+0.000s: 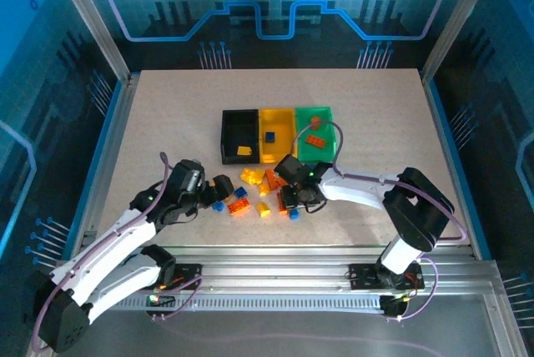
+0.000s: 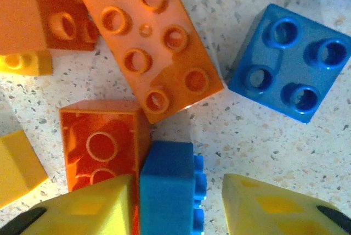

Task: Sort the legos into containers by color

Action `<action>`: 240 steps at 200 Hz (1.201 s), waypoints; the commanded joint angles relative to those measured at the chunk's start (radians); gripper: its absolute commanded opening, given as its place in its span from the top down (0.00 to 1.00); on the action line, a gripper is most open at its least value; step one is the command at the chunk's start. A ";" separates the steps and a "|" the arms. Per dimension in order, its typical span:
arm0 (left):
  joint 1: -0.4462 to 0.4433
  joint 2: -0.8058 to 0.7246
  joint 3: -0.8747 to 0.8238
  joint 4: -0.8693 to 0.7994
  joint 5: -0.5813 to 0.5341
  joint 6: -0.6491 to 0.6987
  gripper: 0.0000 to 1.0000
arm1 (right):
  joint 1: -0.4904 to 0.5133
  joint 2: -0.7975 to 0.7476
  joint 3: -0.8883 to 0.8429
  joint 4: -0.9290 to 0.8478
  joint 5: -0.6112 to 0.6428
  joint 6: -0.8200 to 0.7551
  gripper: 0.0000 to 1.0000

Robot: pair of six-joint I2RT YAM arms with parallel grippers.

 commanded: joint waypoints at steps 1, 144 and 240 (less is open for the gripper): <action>0.010 -0.011 -0.012 -0.007 0.010 0.002 0.01 | 0.011 -0.042 -0.040 -0.013 0.037 0.028 0.58; 0.010 0.017 -0.014 0.020 0.027 0.001 0.01 | -0.039 -0.229 -0.181 0.038 0.034 0.026 0.76; 0.010 0.029 -0.015 0.029 0.036 0.006 0.01 | -0.087 -0.250 -0.187 -0.038 0.017 0.005 0.53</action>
